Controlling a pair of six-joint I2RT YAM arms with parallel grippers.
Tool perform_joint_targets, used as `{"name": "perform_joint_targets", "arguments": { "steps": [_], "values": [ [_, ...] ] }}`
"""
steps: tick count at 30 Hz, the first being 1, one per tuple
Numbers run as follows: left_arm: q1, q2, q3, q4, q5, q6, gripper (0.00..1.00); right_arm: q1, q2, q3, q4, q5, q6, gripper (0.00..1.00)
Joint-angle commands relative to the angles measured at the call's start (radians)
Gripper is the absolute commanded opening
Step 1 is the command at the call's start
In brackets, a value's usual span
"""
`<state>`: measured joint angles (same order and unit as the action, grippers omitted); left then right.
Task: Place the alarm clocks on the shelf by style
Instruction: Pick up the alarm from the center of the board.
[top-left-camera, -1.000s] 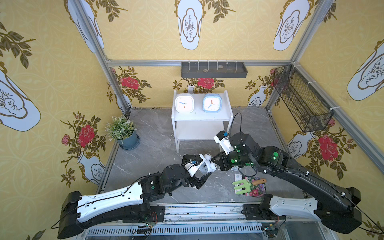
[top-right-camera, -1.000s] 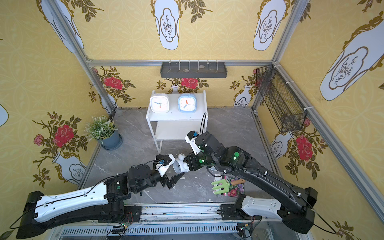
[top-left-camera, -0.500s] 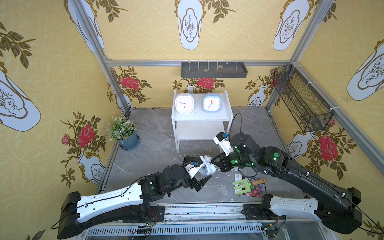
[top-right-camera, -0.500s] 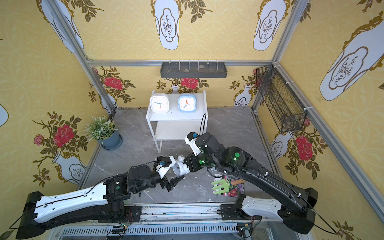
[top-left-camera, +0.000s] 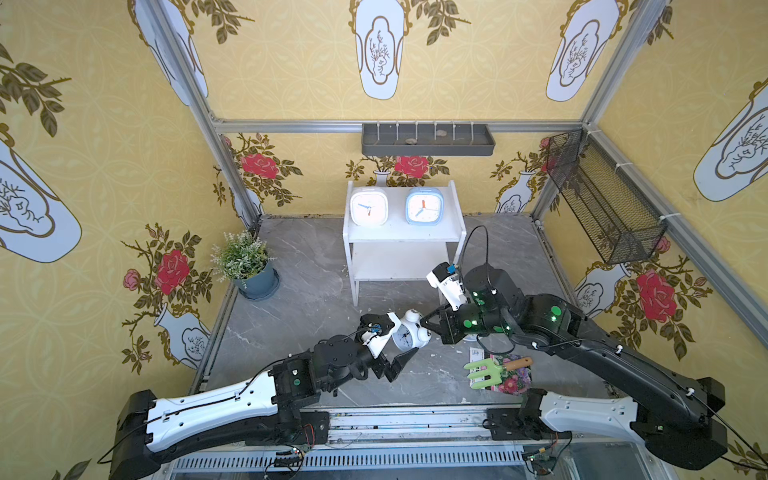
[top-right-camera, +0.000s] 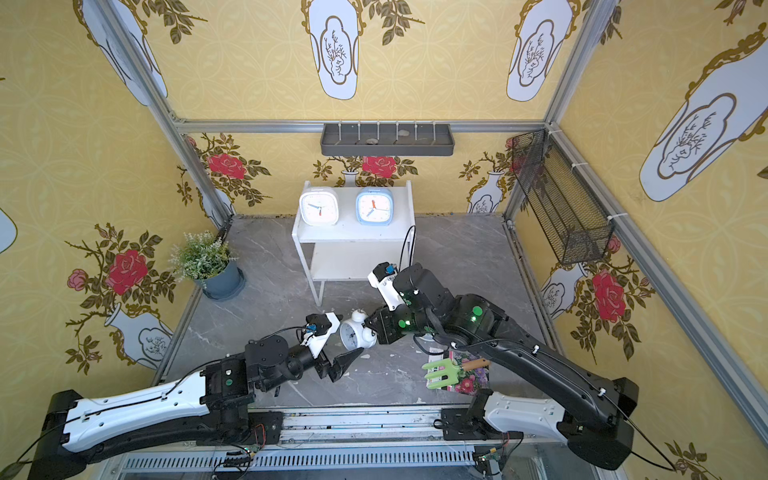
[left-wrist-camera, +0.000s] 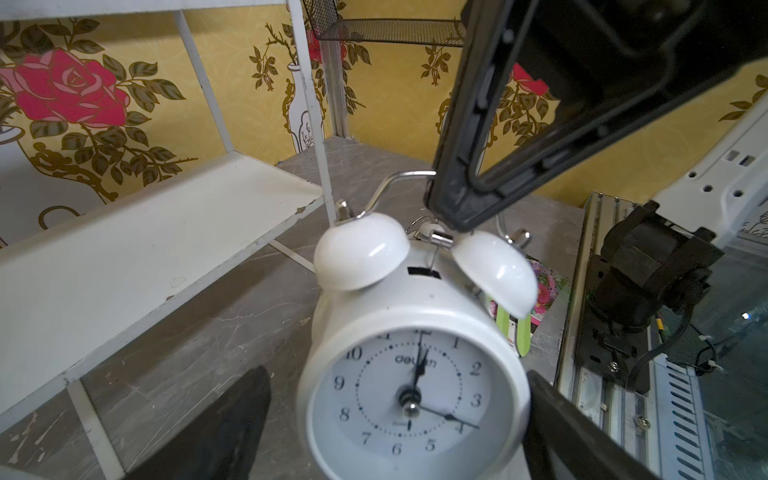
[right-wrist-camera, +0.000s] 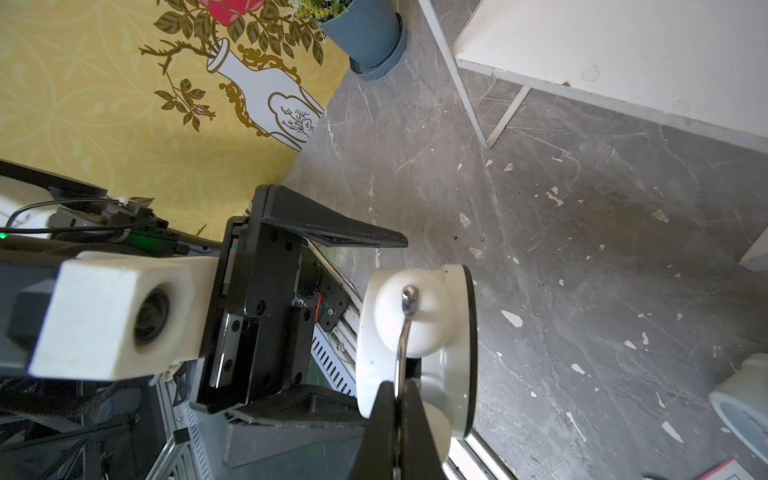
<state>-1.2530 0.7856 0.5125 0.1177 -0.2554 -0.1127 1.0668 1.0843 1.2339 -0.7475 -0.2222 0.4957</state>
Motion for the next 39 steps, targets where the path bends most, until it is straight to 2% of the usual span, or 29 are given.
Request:
{"name": "perform_joint_targets", "arguments": {
  "steps": [1, 8, 16, 25, 27, 32, 33, 34, 35, 39],
  "values": [
    [0.0, -0.002, -0.015, 0.063, -0.019, 0.005, 0.94, 0.001, -0.006, 0.006, 0.086, -0.011, 0.001, 0.0],
    [0.001, -0.005, -0.021, 0.083, -0.027, 0.002, 0.89, 0.0, -0.006, 0.012, 0.086, -0.011, 0.004, 0.0],
    [0.001, -0.024, -0.019, 0.083, -0.036, 0.005, 0.74, -0.001, -0.01, 0.013, 0.085, 0.003, 0.008, 0.0],
    [0.0, -0.023, -0.026, 0.1, -0.041, -0.007, 0.71, -0.001, -0.008, 0.018, 0.085, 0.032, 0.014, 0.01],
    [0.001, -0.021, -0.026, 0.106, -0.049, -0.011, 0.69, -0.001, -0.005, 0.024, 0.078, 0.044, 0.015, 0.07],
    [0.001, -0.005, -0.03, 0.126, -0.136, -0.032, 0.62, -0.001, -0.016, 0.05, 0.032, 0.163, 0.027, 0.4],
    [0.001, -0.004, -0.034, 0.134, -0.155, -0.04, 0.61, -0.001, -0.023, 0.056, 0.019, 0.193, 0.029, 0.51],
    [0.0, -0.004, -0.042, 0.15, -0.167, -0.046, 0.6, -0.001, -0.033, 0.061, 0.01, 0.226, 0.032, 0.66],
    [0.001, -0.003, -0.047, 0.164, -0.181, -0.054, 0.6, -0.001, -0.041, 0.064, 0.002, 0.254, 0.037, 0.72],
    [0.0, 0.0, -0.072, 0.222, -0.292, -0.089, 0.59, 0.0, -0.086, 0.059, -0.017, 0.336, 0.037, 0.71]
  ]
}}
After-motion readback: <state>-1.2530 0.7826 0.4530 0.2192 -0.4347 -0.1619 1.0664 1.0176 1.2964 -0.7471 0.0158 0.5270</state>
